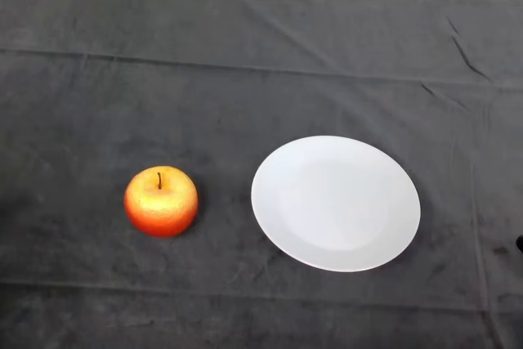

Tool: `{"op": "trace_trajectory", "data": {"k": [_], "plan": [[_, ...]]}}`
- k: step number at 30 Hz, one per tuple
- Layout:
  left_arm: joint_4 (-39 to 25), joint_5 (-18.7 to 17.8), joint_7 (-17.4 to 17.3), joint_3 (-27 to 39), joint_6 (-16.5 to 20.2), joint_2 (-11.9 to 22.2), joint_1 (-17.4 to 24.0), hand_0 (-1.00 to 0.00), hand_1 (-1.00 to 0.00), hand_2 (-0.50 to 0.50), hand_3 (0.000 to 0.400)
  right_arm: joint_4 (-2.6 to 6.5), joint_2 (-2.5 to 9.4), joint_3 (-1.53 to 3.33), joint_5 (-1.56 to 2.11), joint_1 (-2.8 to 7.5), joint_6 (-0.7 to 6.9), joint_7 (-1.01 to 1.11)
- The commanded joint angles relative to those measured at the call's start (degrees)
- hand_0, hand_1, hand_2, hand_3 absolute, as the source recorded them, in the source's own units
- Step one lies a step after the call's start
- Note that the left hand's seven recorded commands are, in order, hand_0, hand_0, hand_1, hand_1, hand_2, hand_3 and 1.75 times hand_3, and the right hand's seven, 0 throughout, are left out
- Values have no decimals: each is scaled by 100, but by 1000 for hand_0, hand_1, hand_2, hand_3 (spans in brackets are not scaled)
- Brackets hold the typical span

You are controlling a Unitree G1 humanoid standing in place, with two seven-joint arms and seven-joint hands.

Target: Move the apple to the plate

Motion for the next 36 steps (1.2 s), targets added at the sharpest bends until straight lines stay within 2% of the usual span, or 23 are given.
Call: {"op": "trace_trajectory", "data": {"k": [1, 19, 36], "plan": [[-219, 130, 82, -170, 159, -153, 247, 0, 0, 0, 0, 394, 404, -35, 147, 542, 533, -4], [-1384, 476, 136, -787, 833, -512, 472, 0, 0, 0, 0, 361, 411, 10, 193, 550, 558, 1], [-1816, 689, 10, -1713, 1291, -704, 597, 0, 0, 0, 0, 338, 415, 57, 242, 556, 575, 6]]}}
